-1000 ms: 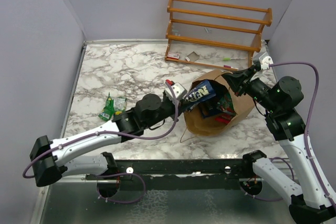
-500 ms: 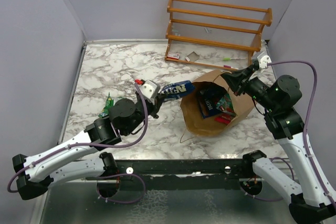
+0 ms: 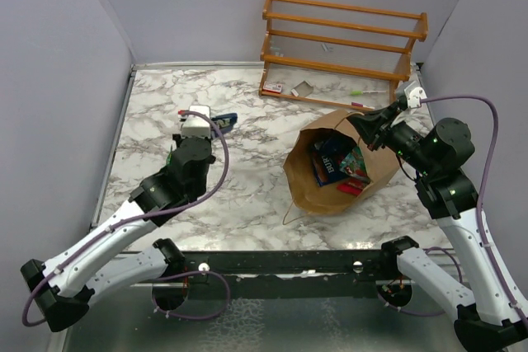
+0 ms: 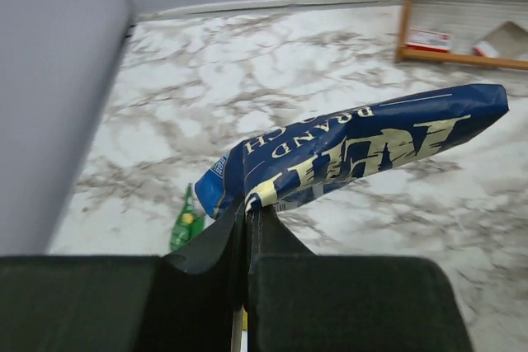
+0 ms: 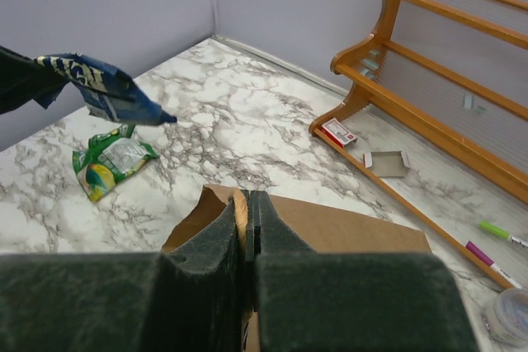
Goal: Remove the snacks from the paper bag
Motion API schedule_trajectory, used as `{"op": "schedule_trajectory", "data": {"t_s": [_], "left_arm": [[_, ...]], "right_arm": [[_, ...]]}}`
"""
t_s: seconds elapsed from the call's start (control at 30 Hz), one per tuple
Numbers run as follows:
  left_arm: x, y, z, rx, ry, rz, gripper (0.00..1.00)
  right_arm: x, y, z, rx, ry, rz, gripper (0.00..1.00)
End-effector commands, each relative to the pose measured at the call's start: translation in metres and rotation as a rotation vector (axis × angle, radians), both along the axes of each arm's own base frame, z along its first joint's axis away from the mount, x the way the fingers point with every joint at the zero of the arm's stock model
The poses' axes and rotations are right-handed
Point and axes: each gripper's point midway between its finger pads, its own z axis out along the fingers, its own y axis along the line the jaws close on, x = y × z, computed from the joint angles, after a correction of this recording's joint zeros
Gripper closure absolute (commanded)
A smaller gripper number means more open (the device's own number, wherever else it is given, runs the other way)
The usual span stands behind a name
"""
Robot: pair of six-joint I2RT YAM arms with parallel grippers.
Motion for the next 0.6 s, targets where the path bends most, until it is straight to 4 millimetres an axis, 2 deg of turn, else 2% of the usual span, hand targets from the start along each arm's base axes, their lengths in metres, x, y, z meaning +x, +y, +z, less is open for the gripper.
{"op": "schedule_trajectory", "data": {"t_s": [0.0,0.2,0.37,0.47,0.57], "left_arm": [[0.014,0.059,0.000,0.083,0.037,0.253,1.00],[0.047,0.114,-0.044,0.154,0.196,0.408,1.00],[0.056,0.150,-0.065,0.197,0.253,0.567,1.00],[0.059,0.154,-0.077,0.199,0.265,0.578,1.00],[0.062,0.147,-0.102,0.172,0.312,0.532,1.00]], "right_arm": [[-0.005,-0.001,0.021,0.018,-0.056,0.001,0.98],[-0.006,-0.002,0.020,0.016,-0.055,-0.003,0.98],[-0.006,-0.002,0.019,0.016,-0.054,-0.004,0.98],[-0.005,-0.002,0.020,0.014,-0.058,-0.004,0.98],[-0.005,-0.002,0.019,0.016,-0.057,-0.001,0.98]]}}
